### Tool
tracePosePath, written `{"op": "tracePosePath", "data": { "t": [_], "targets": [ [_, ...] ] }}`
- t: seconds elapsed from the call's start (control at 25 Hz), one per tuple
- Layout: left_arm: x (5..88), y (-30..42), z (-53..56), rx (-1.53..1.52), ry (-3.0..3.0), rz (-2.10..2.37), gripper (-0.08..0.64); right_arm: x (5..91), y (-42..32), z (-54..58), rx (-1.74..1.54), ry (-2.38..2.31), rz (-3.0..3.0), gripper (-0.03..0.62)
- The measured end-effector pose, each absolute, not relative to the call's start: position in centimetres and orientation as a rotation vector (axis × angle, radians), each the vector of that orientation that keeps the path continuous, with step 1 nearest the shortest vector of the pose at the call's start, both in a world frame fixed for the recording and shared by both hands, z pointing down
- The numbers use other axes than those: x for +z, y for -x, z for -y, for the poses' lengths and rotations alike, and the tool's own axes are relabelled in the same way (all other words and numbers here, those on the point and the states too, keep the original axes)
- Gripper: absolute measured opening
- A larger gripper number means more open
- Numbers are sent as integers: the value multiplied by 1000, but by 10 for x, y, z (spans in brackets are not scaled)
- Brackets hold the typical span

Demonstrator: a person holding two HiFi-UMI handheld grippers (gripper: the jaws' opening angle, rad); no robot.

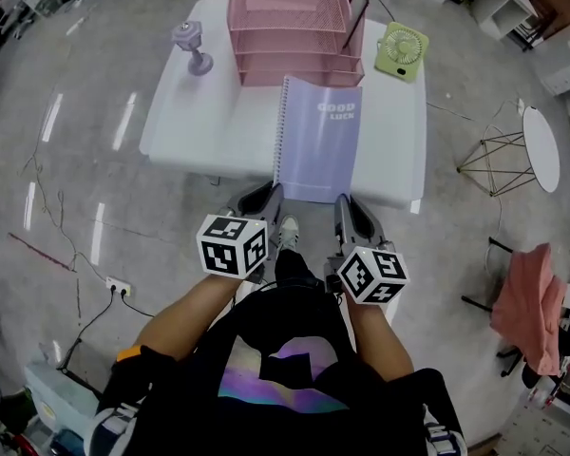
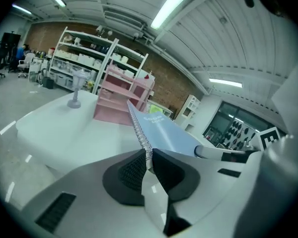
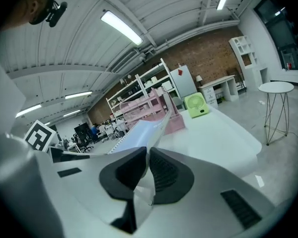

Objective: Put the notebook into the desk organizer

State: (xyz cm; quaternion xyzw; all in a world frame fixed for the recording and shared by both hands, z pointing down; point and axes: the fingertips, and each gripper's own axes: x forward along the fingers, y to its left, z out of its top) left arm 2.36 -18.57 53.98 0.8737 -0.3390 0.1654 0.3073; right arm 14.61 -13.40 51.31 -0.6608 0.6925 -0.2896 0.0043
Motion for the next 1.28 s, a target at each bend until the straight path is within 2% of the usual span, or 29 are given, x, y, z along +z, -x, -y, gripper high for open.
{"op": "tracePosePath", "data": {
  "t": [0.4, 0.68, 1.28],
  "targets": [
    [450, 5, 186, 276, -2435, 980, 44, 428, -116, 135, -646, 1966, -2256, 40],
    [402, 17, 233, 217, -2486, 1082, 44, 383, -103, 186, -509, 1896, -2335, 40],
    [343, -48, 390, 195, -2491, 1242, 44, 327, -157, 353, -358, 1860, -2419, 40]
  ]
}}
